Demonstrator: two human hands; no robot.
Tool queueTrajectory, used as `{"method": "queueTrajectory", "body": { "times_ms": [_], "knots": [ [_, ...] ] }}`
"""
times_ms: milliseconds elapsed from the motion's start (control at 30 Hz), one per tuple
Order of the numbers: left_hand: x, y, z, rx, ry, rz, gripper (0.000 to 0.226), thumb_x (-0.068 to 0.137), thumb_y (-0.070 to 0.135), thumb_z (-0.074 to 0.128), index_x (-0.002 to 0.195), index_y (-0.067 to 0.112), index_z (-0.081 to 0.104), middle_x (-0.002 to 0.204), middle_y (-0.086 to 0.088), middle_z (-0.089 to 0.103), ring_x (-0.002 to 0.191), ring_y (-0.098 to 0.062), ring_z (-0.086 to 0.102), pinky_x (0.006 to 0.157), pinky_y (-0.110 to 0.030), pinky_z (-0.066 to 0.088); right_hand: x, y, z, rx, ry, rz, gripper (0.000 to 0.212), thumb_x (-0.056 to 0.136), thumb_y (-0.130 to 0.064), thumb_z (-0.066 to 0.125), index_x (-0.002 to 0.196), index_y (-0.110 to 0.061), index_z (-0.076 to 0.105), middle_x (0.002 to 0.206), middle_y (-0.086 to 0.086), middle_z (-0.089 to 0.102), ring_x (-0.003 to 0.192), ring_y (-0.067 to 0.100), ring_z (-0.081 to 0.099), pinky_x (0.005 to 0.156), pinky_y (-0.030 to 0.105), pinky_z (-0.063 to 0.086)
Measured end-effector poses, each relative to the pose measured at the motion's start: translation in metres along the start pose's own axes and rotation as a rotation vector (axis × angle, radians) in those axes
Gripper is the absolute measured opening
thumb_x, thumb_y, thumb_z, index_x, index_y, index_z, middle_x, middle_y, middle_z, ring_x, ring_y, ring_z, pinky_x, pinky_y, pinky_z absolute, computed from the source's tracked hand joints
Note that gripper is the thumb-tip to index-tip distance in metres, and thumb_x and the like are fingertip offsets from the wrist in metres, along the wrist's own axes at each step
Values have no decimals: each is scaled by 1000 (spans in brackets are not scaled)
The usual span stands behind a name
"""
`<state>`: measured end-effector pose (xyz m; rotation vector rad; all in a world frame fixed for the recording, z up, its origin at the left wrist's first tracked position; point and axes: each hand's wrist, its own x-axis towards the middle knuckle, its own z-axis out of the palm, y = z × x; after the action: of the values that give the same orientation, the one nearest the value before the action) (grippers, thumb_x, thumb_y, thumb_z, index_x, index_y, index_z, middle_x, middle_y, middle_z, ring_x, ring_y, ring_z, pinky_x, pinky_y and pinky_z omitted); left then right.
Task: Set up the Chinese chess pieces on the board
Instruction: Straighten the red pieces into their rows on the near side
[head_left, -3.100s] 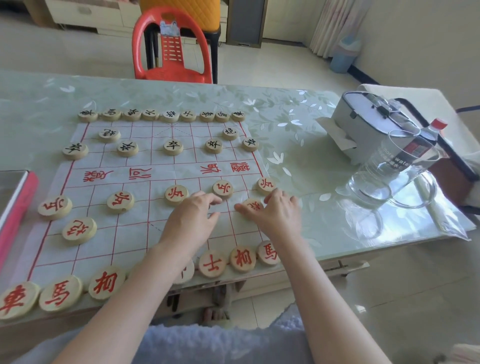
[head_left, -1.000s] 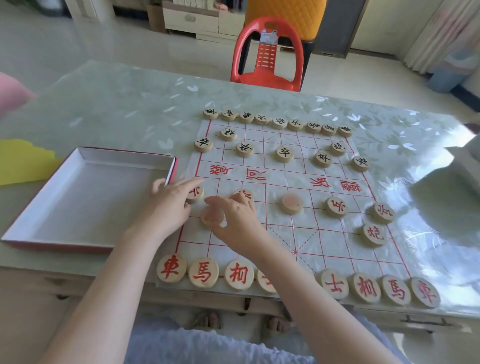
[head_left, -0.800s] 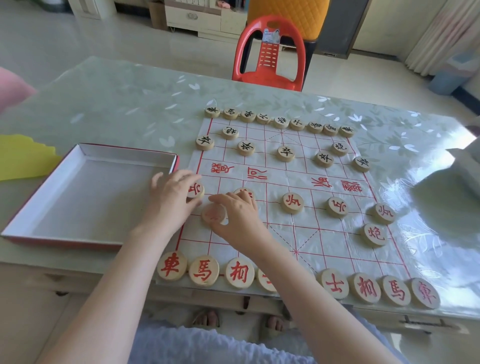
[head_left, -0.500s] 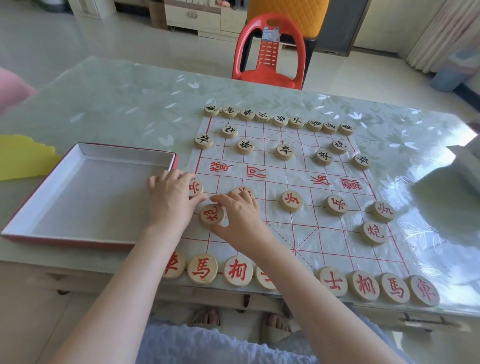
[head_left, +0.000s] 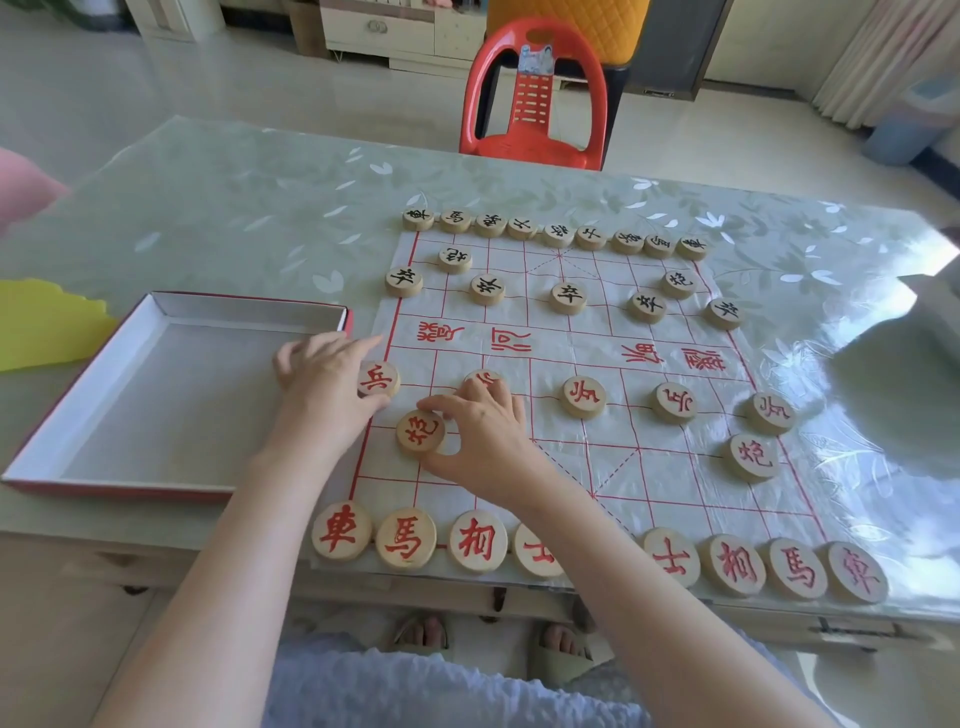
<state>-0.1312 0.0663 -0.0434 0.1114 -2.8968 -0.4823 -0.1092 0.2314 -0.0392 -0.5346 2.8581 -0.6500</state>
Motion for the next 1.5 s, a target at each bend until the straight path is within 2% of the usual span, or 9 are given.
{"method": "queueTrajectory", "body": {
  "times_ms": [100, 167, 300, 467, 633, 767, 1033, 1500],
  "knots": [
    [1, 2, 1, 11, 13, 1, 57, 72, 32, 75, 125, 26, 55, 122, 2, 62, 131, -17, 35, 94, -31, 12, 0, -1, 2, -3, 48, 38, 57, 74, -49, 67, 122, -22, 53, 117, 1, 47, 118, 23, 31, 99, 33, 24],
    [0, 2, 2, 27, 6, -1, 56, 72, 32, 75, 124, 25, 56, 125, 0, 60, 131, -17, 34, 96, -33, 12, 0, -3, 3, -18, 68, 61, 61, 69, -55, 69, 116, -19, 54, 117, 1, 47, 118, 23, 31, 102, 34, 26],
    [-2, 1, 2, 60, -10, 3, 57, 74, 33, 73, 126, 24, 54, 130, -3, 56, 134, -19, 30, 102, -37, 13, -2, -7, 5, -6, 77, 63, 73, 67, -57, 70, 124, -18, 49, 122, 1, 45, 122, 23, 29, 105, 34, 25],
    [-2, 3, 4, 37, -14, -8, 55, 76, 27, 72, 127, 23, 53, 131, -5, 56, 136, -19, 27, 105, -36, 11, -3, -6, 5, -14, 74, 41, 60, 74, -49, 68, 125, -21, 53, 118, 1, 47, 120, 25, 30, 103, 35, 24],
    [-2, 6, 2, -5, -63, -7, 59, 78, 17, 70, 132, 24, 48, 139, -3, 49, 141, -16, 20, 111, -36, 3, -2, -7, 7, -29, 79, 53, 60, 75, -51, 66, 124, -19, 53, 117, 2, 49, 118, 25, 31, 102, 36, 24],
    [-2, 7, -1, -10, -81, -16, 58, 78, 19, 70, 132, 25, 49, 143, -9, 42, 141, -16, 19, 111, -35, 8, -4, -8, 7, -35, 81, 46, 61, 77, -52, 64, 126, -18, 52, 119, 2, 48, 117, 24, 32, 102, 35, 25],
    [-2, 7, -1, -54, -93, -15, 55, 79, 16, 69, 131, 23, 50, 141, -8, 45, 141, -16, 17, 107, -35, 13, -4, -11, 7, -41, 85, 64, 60, 78, -52, 62, 126, -18, 51, 122, 2, 48, 117, 24, 33, 102, 34, 24],
    [-2, 7, 1, -62, -99, -15, 56, 79, 16, 69, 131, 23, 50, 140, -6, 46, 141, -17, 17, 108, -38, 12, -4, -10, 10, -40, 101, 76, 58, 79, -52, 61, 124, -17, 51, 123, 2, 47, 117, 23, 32, 100, 33, 25]
  ]
}}
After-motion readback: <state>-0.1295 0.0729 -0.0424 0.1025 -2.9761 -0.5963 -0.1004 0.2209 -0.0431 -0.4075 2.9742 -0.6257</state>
